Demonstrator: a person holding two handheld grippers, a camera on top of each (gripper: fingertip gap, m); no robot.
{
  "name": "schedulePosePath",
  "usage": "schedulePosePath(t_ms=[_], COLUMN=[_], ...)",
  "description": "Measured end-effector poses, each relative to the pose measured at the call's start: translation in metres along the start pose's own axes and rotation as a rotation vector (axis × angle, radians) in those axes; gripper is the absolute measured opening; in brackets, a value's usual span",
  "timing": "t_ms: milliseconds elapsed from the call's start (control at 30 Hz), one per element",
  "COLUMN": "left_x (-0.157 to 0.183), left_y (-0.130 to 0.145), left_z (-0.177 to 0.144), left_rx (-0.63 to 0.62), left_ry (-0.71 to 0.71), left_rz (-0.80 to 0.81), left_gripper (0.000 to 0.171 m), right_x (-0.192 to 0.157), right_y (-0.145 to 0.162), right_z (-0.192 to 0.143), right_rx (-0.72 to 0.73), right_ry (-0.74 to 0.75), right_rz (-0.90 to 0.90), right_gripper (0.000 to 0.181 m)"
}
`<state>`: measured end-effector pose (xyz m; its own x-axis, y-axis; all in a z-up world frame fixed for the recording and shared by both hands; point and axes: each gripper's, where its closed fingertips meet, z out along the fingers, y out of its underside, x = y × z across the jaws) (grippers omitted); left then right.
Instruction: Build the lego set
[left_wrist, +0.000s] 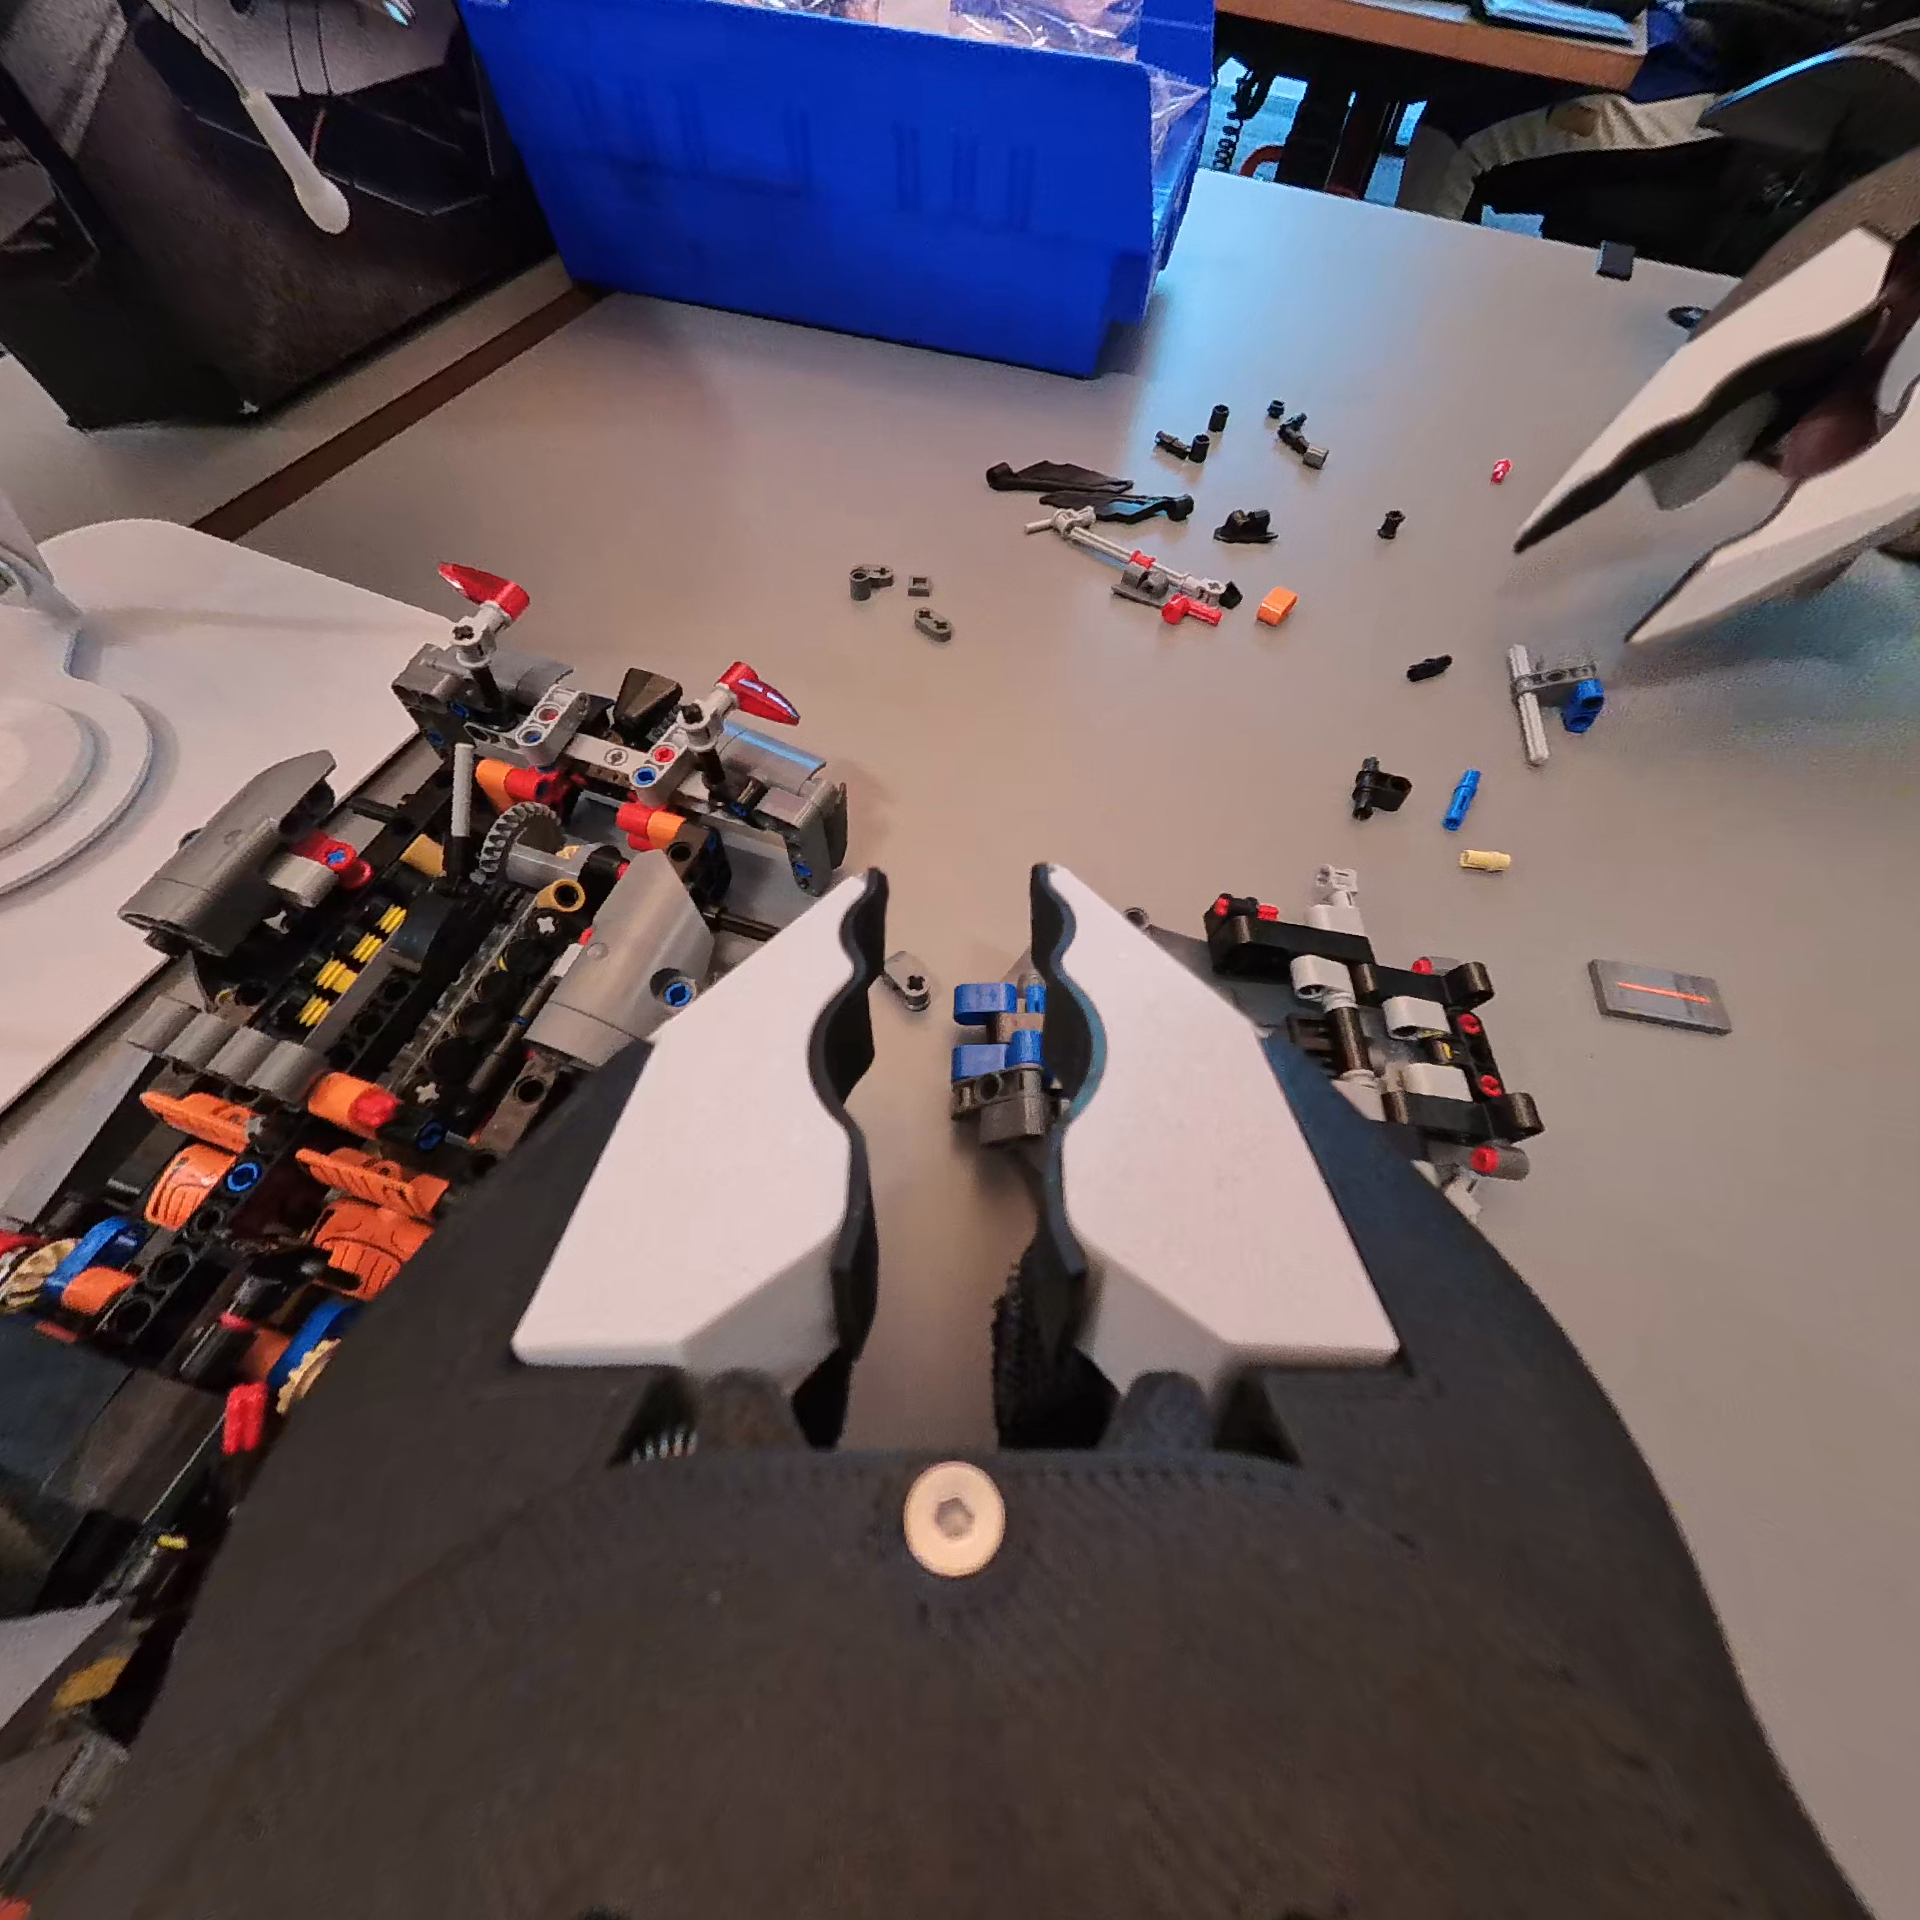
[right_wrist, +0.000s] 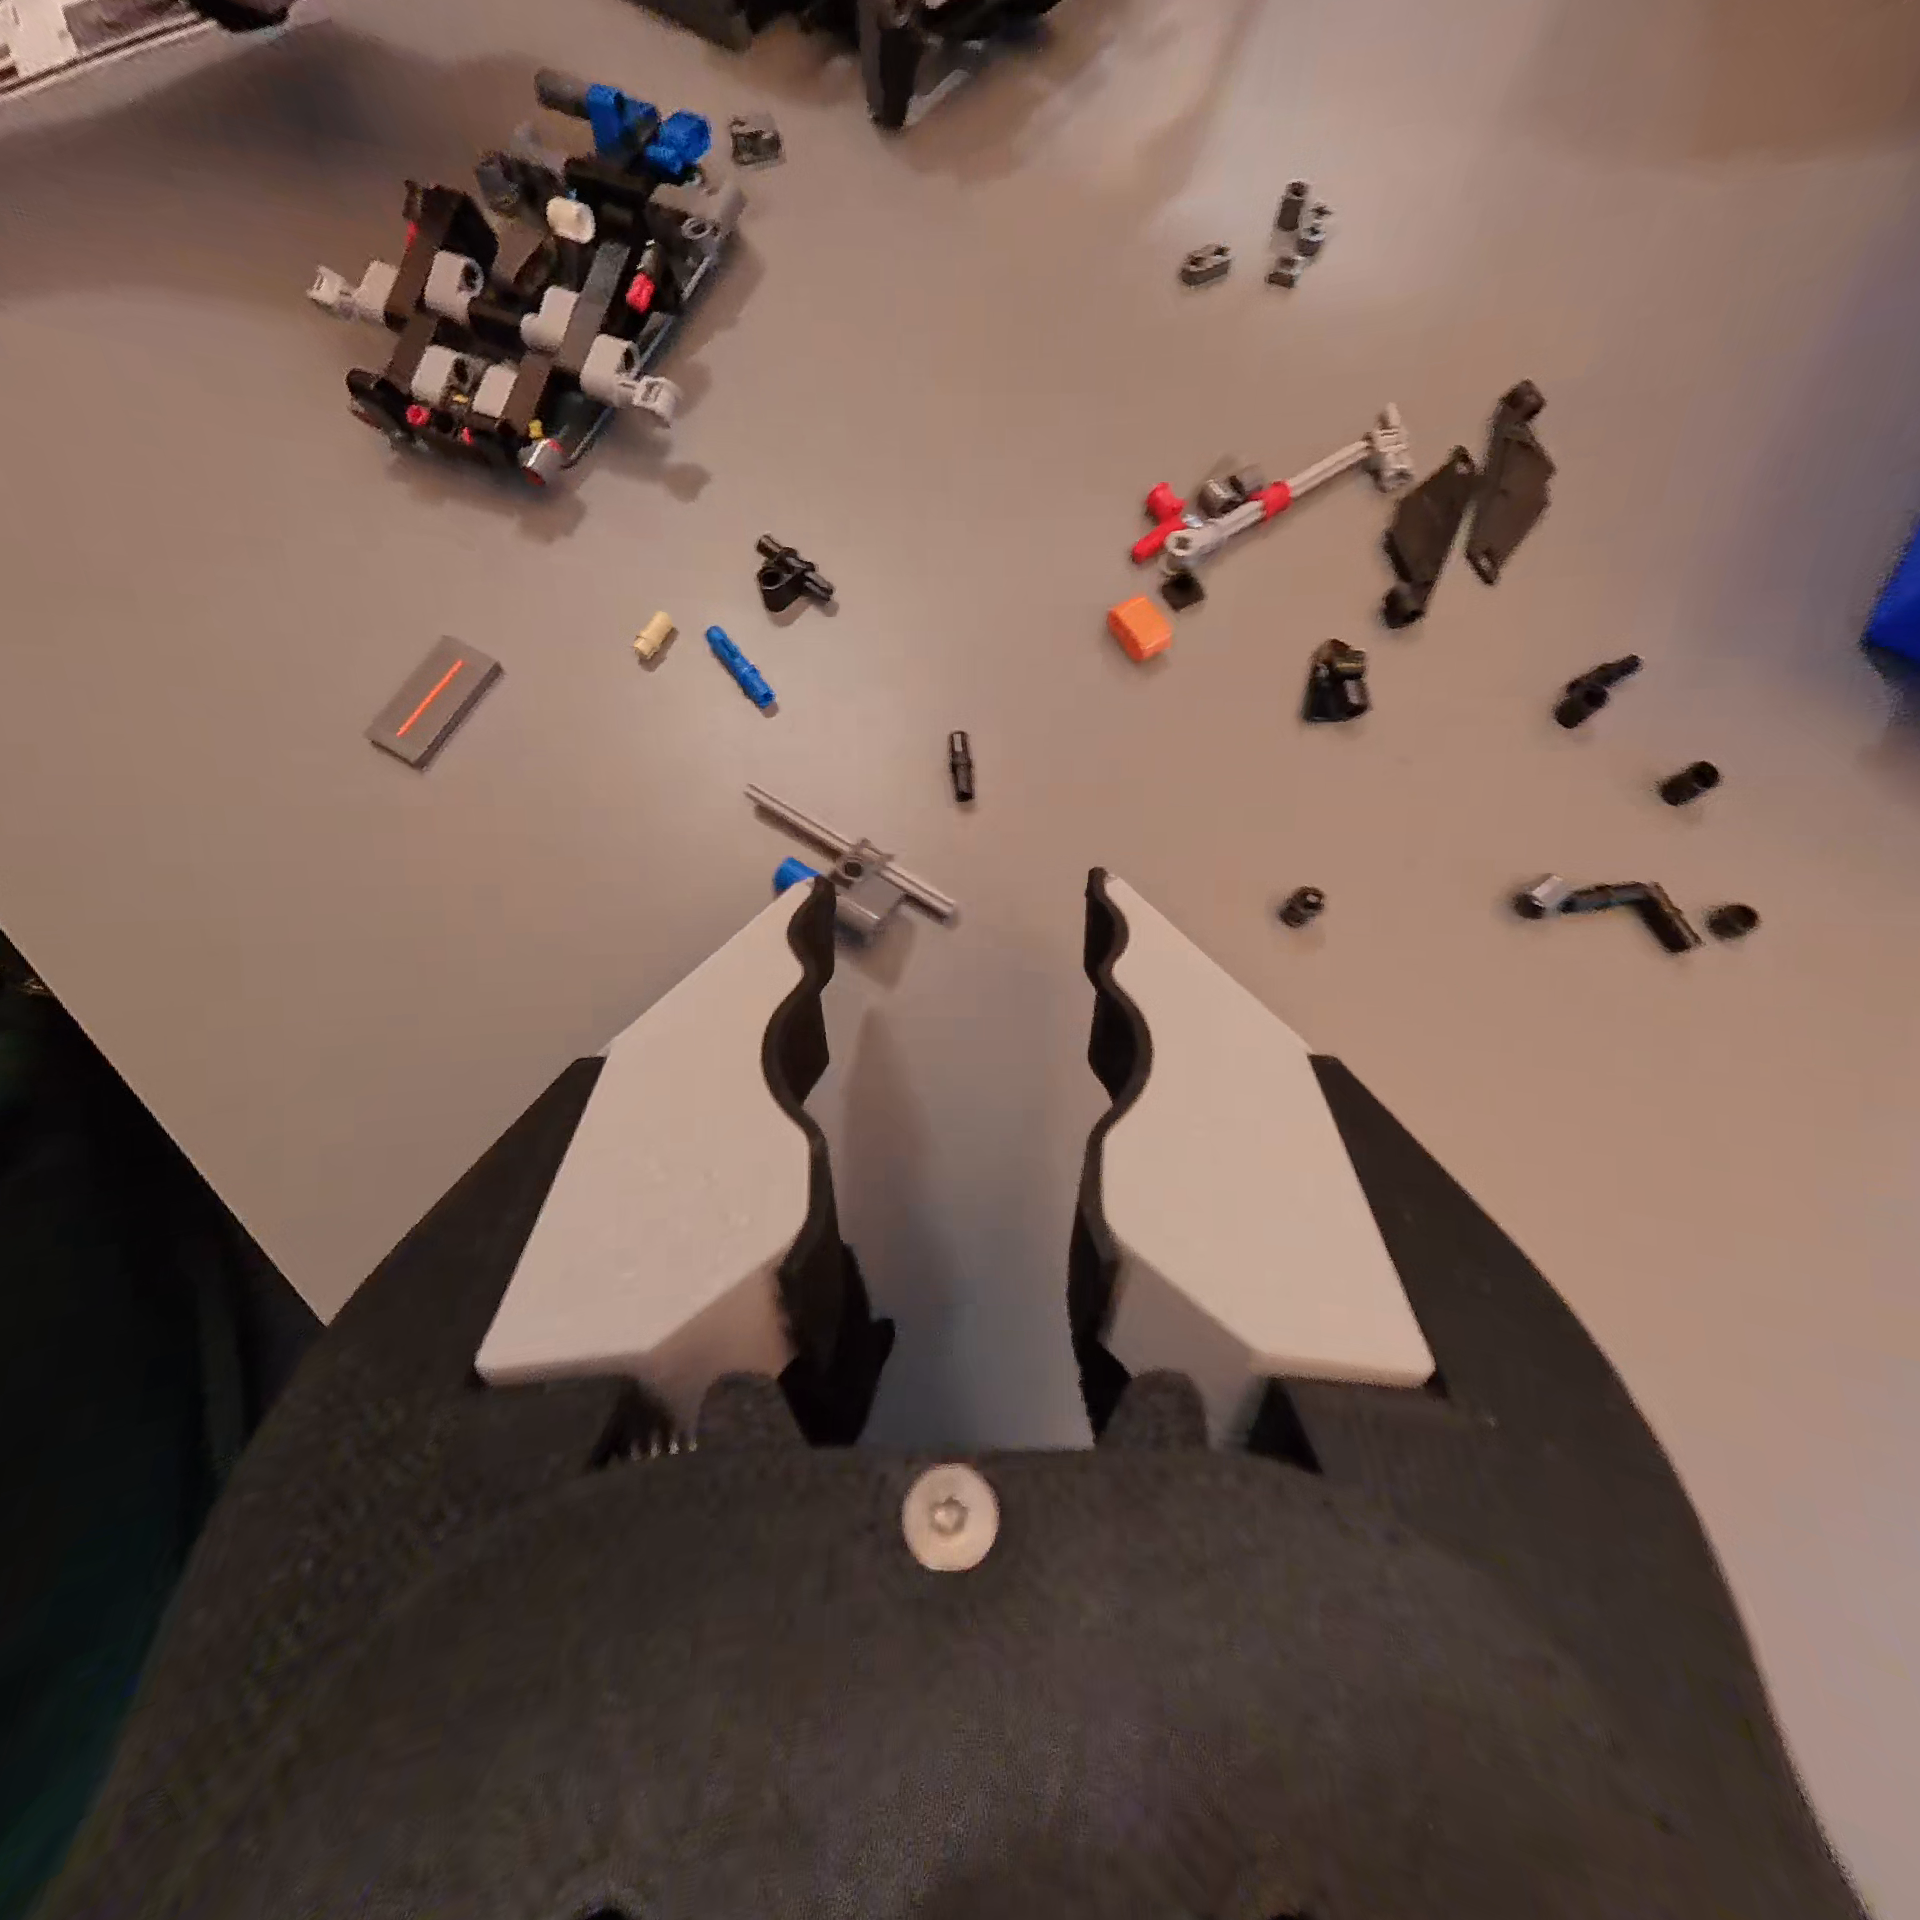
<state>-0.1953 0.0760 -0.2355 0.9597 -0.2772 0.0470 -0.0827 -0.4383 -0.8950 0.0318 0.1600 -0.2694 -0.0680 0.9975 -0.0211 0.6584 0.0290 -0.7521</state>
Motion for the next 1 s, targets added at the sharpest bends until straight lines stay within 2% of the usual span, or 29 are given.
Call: schedulePosePath(t_ms=[267,500,733,1000], left_x=[-0.009,-0.014,-0.014,-0.016], left_y=[-0.004,0.002,0.006,0.006], left_z=[-0.008,-0.014,-0.012,-0.011], left_rx=[0.023,-0.024,-0.042,-0.04], left_ry=[-0.031,-0.035,-0.044,-0.054], left_rz=[-0.009,0.01,0.02,0.015], left_gripper=[0.026,0.025,0.024,0.023], right_x=[0.031,0.026,0.022,0.076], right_y=[-0.01,-0.02,-0.039,-0.075], right_z=[-0.018,-0.014,0.013,0.057], right_rx=[0.044,0.057,0.031,-0.02], right_ry=[0.045,0.023,-0.016,0.05], right_rz=[0.021,-0.001,-0.084,-0.134], right_gripper=[0.047,0.043,0.033,0.029])
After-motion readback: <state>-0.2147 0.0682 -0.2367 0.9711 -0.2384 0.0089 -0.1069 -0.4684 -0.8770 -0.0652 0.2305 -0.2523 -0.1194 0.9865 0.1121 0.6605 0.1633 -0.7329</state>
